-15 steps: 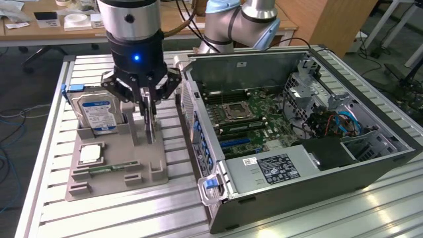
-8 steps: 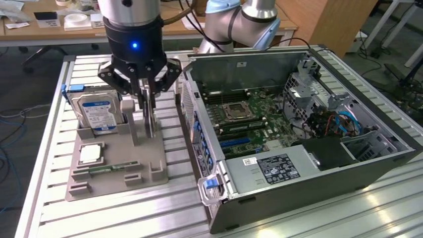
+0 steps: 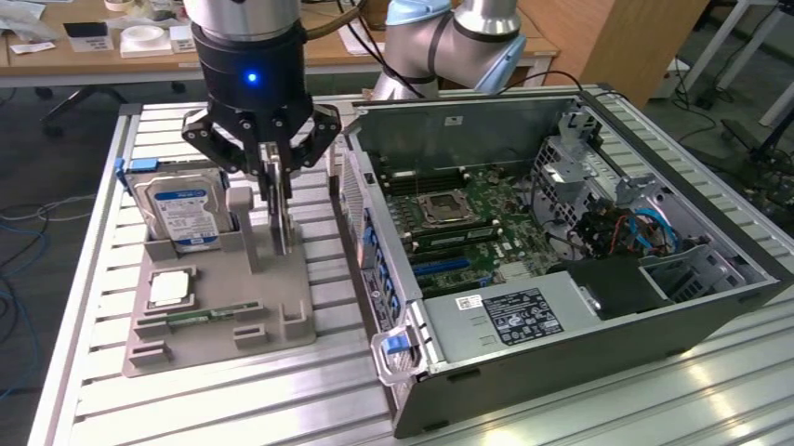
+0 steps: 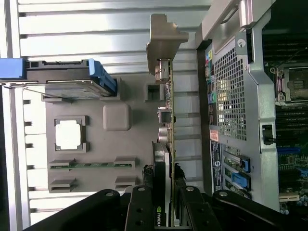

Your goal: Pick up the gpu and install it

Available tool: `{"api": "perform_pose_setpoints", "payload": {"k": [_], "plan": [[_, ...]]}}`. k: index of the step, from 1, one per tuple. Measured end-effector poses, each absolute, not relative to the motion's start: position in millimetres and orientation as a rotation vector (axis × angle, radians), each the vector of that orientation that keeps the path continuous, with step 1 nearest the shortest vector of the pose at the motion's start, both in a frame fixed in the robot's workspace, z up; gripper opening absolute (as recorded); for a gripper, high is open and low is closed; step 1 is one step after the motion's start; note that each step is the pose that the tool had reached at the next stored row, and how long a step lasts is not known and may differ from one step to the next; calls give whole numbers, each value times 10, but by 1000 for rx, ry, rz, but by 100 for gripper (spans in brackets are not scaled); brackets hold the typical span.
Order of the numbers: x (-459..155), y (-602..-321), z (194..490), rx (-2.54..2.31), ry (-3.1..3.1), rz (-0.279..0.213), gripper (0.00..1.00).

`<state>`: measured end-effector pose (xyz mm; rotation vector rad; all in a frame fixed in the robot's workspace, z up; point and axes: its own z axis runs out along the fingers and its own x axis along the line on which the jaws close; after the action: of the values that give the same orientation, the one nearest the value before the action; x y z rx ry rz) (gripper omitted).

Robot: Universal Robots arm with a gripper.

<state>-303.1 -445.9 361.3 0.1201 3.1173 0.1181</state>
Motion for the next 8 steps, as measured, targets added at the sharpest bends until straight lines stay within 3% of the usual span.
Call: {"api": "perform_pose_setpoints", "payload": {"k": [8], "plan": [[-3031,-4459,3841,120,3117,118,27]]}}
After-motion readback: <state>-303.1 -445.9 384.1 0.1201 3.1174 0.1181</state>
